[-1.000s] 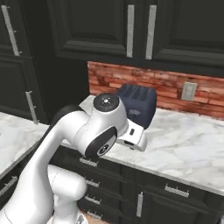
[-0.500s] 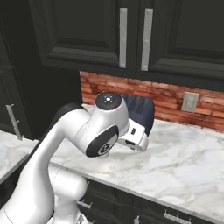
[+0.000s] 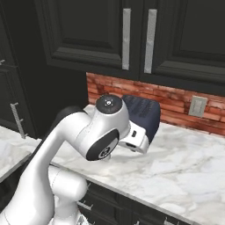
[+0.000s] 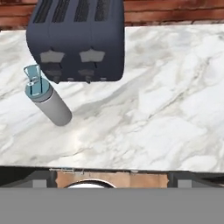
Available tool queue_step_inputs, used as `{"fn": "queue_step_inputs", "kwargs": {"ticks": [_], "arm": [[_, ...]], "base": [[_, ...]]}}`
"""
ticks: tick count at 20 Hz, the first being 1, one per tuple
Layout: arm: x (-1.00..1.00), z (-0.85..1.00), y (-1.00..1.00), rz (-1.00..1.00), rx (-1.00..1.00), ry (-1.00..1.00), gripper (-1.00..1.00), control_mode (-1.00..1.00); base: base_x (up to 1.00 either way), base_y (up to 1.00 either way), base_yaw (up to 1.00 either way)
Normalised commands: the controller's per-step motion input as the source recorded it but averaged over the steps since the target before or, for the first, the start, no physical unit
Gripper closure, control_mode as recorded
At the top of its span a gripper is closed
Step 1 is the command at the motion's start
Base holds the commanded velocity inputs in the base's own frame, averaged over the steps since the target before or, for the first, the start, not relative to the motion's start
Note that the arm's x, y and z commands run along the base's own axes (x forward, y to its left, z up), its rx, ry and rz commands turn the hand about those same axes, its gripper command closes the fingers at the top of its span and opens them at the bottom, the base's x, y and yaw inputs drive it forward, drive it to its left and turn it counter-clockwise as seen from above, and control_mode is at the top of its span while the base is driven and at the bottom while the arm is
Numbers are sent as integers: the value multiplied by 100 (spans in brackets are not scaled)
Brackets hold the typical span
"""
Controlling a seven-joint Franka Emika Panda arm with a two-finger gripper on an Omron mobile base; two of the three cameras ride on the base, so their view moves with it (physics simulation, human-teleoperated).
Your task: Move the drinks to the dining counter.
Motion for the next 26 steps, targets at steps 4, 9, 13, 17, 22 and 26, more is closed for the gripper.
{"fn": "queue_step_inputs", "kwargs": {"ticks": [4, 9, 13, 17, 22, 26], "arm": [[12, -15, -7, 34, 0, -6, -100, -100], [3, -3, 0, 27, -1, -11, -100, -100], [0, 0, 0, 16, -1, -15, -100, -100], [0, -9, 0, 3, 0, -19, -100, -100], [0, -20, 1, 1, 0, -24, -100, -100], [7, -17, 11, 0, 0, -24, -100, -100]], "base": [[0, 0, 0], [0, 0, 0], [0, 0, 0], [0, 0, 0], [0, 0, 0], [0, 0, 0]]}}
